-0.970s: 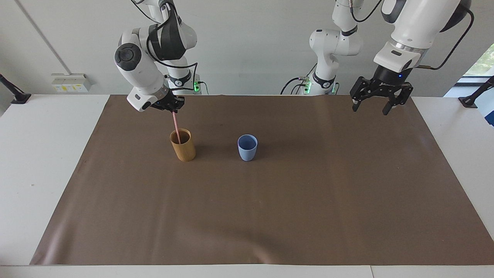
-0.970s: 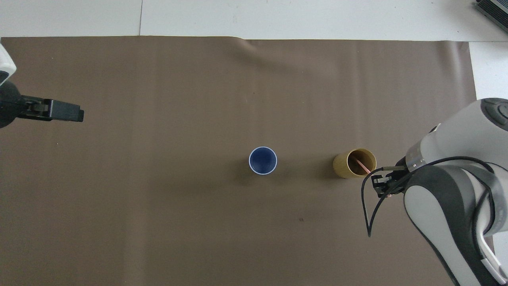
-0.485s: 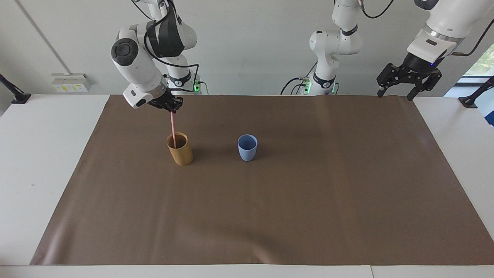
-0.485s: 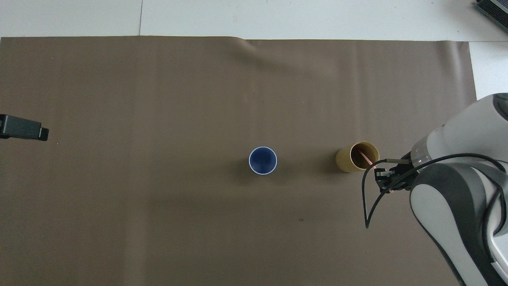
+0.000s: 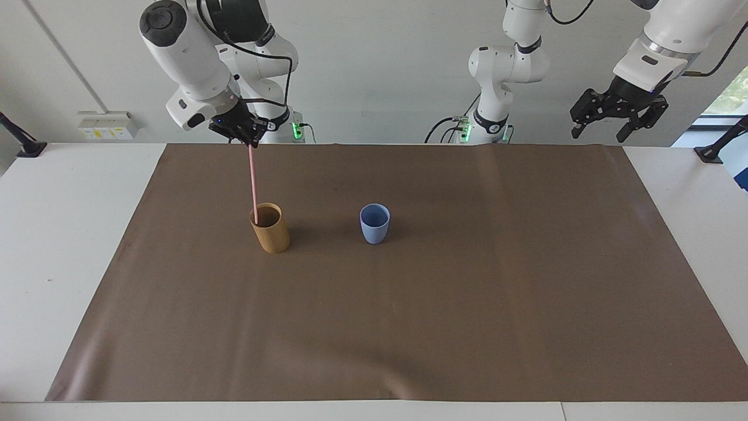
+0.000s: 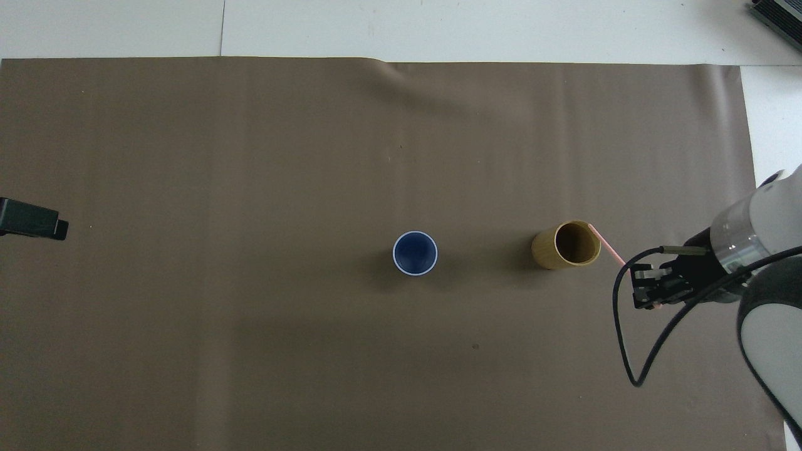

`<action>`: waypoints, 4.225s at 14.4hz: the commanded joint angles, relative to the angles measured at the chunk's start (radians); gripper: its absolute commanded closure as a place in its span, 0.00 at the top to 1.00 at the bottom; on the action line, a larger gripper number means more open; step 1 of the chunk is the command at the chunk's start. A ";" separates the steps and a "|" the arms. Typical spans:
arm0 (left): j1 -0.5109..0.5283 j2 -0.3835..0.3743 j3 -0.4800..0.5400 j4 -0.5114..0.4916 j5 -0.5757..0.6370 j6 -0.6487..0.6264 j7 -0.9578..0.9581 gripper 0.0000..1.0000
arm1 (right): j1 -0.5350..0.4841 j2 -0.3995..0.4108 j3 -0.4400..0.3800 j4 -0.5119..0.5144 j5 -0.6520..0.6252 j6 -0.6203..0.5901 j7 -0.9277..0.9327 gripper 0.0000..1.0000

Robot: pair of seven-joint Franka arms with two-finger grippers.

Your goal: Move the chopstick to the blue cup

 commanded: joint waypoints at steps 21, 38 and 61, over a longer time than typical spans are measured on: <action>0.023 0.024 -0.014 0.064 0.008 -0.056 0.010 1.00 | 0.301 0.246 0.070 0.085 0.400 0.272 0.628 0.00; 0.023 0.024 -0.014 0.064 0.008 -0.056 0.010 1.00 | 0.303 0.255 0.070 0.082 0.207 0.344 0.539 1.00; 0.025 0.024 -0.014 0.064 0.008 -0.049 0.009 1.00 | -0.171 0.035 0.052 0.163 -0.094 0.222 -0.087 1.00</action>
